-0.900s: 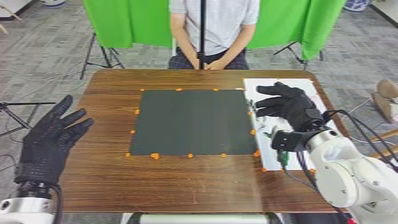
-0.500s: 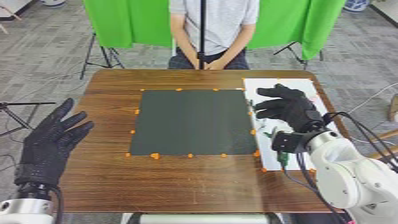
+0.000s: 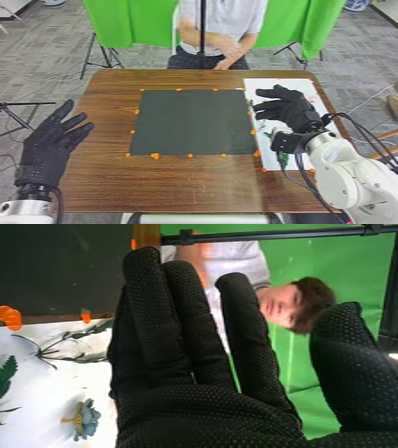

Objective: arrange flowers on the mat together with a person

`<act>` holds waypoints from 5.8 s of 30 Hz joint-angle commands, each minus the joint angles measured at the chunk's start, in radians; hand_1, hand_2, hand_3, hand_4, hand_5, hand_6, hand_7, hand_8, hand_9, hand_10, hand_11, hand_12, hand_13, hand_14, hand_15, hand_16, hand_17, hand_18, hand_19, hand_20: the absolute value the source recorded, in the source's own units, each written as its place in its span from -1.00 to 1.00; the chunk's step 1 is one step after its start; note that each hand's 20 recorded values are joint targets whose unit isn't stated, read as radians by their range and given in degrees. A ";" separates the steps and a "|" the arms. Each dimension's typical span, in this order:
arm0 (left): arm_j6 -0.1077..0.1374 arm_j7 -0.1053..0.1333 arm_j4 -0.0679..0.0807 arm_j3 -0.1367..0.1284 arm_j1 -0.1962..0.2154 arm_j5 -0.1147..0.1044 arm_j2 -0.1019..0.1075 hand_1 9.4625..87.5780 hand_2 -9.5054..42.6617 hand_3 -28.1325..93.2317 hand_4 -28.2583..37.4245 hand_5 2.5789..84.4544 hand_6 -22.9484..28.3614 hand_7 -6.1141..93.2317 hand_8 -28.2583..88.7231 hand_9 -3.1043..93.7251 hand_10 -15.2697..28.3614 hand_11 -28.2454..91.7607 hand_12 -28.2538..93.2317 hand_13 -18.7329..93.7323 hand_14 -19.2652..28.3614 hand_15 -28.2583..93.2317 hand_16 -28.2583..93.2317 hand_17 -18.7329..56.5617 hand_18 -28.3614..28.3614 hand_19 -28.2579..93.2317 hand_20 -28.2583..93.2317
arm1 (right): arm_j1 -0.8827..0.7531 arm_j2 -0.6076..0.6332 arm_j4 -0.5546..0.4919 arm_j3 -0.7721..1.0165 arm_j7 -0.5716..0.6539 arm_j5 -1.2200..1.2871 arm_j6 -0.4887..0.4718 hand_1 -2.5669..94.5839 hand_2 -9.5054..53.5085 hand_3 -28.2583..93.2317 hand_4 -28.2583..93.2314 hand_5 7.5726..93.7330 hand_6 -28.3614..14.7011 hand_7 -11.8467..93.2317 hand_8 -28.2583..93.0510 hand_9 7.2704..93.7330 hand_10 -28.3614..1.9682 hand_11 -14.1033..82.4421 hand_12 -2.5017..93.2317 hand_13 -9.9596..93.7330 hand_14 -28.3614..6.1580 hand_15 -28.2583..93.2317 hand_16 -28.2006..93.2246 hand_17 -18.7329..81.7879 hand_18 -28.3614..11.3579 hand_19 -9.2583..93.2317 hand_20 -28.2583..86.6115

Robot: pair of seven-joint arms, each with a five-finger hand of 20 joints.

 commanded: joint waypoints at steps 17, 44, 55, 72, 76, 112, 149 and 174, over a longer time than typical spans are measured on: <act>-0.013 -0.021 -0.009 0.007 0.005 0.018 -0.015 -0.69 -0.31 0.69 -0.92 -0.31 0.09 -0.68 -0.66 -0.32 0.43 -0.23 -0.36 -0.28 0.77 0.17 -0.66 -0.68 0.70 0.12 -0.37 | 0.028 -0.011 -0.005 -0.013 0.021 -0.023 -0.001 -0.57 -0.25 0.71 -0.91 0.17 0.22 -0.52 -0.74 0.29 -0.50 -0.35 -0.66 0.23 -0.56 0.33 -0.41 -0.35 -0.56 0.40 -0.32; 0.007 0.007 -0.008 0.019 0.008 -0.002 0.008 -0.69 -0.31 0.69 -0.92 -0.31 0.09 -0.68 -0.66 -0.32 0.43 -0.23 -0.36 -0.29 0.78 0.17 -0.66 -0.68 0.70 0.12 -0.37 | 0.020 -0.015 -0.007 -0.007 0.021 -0.027 -0.004 -0.56 -0.25 0.71 -0.91 0.17 0.22 -0.52 -0.74 0.29 -0.51 -0.35 -0.66 0.22 -0.56 0.33 -0.41 -0.35 -0.56 0.40 -0.32; 0.003 -0.006 -0.006 0.025 -0.001 0.003 -0.001 -0.69 -0.31 0.69 -0.92 -0.31 0.09 -0.68 -0.66 -0.32 0.43 -0.23 -0.36 -0.29 0.78 0.17 -0.66 -0.68 0.70 0.12 -0.37 | 0.024 -0.015 -0.008 -0.010 0.026 -0.031 0.002 -0.56 -0.25 0.71 -0.91 0.17 0.21 -0.52 -0.74 0.29 -0.50 -0.35 -0.66 0.22 -0.57 0.33 -0.41 -0.35 -0.57 0.41 -0.32; -0.008 -0.024 -0.003 0.022 -0.006 0.010 -0.011 -0.69 -0.31 0.69 -0.92 -0.31 0.09 -0.68 -0.66 -0.32 0.43 -0.23 -0.36 -0.29 0.78 0.17 -0.66 -0.68 0.70 0.11 -0.37 | 0.029 -0.012 -0.011 -0.011 0.039 -0.044 0.018 -0.56 -0.25 0.71 -0.91 0.17 0.21 -0.52 -0.74 0.29 -0.51 -0.35 -0.66 0.22 -0.57 0.34 -0.41 -0.35 -0.57 0.41 -0.32; -0.010 -0.023 -0.003 0.024 -0.006 0.011 -0.010 -0.69 -0.31 0.69 -0.92 -0.31 0.09 -0.68 -0.66 -0.32 0.43 -0.22 -0.36 -0.29 0.78 0.17 -0.66 -0.68 0.70 0.11 -0.37 | 0.032 -0.010 -0.011 -0.014 0.036 -0.041 0.018 -0.56 -0.25 0.71 -0.91 0.17 0.21 -0.52 -0.74 0.29 -0.50 -0.35 -0.66 0.22 -0.57 0.33 -0.41 -0.35 -0.57 0.41 -0.32; -0.015 -0.022 -0.007 0.009 0.010 0.014 -0.008 -0.69 -0.31 0.69 -0.92 -0.31 0.10 -0.68 -0.66 -0.32 0.43 -0.22 -0.36 -0.29 0.78 0.17 -0.66 -0.69 0.71 0.12 -0.37 | -0.045 0.024 -0.101 0.045 0.604 -0.746 0.160 -0.39 -0.57 0.65 -0.88 0.04 0.04 -0.56 -0.72 0.25 -0.58 -0.33 -0.66 0.32 -0.59 0.37 -0.41 -0.01 -0.98 0.61 -0.53; -0.025 -0.031 -0.009 -0.003 0.014 0.019 -0.022 -0.69 -0.32 0.69 -0.92 -0.31 0.10 -0.68 -0.66 -0.31 0.43 -0.21 -0.36 -0.29 0.79 0.19 -0.66 -0.69 0.71 0.13 -0.36 | -0.009 0.043 0.070 0.009 1.193 -1.197 -0.485 -0.14 -0.84 0.50 -0.82 -0.01 -0.17 -0.68 -0.67 0.27 -0.65 -0.38 -0.66 0.46 -0.48 0.38 -0.40 0.28 -0.77 0.97 -1.00; -0.034 -0.057 -0.004 -0.002 -0.007 0.026 -0.036 -0.70 -0.32 0.70 -0.92 -0.31 0.10 -0.68 -0.66 -0.31 0.44 -0.21 -0.36 -0.28 0.78 0.19 -0.66 -0.69 0.71 0.13 -0.36 | 0.084 0.051 0.183 -0.194 1.180 -1.283 -0.544 0.05 -0.94 0.45 -0.83 -0.07 -0.73 -0.74 -0.71 0.22 0.03 -0.13 -0.68 0.47 -0.13 0.43 -0.40 0.28 -0.56 1.00 -0.96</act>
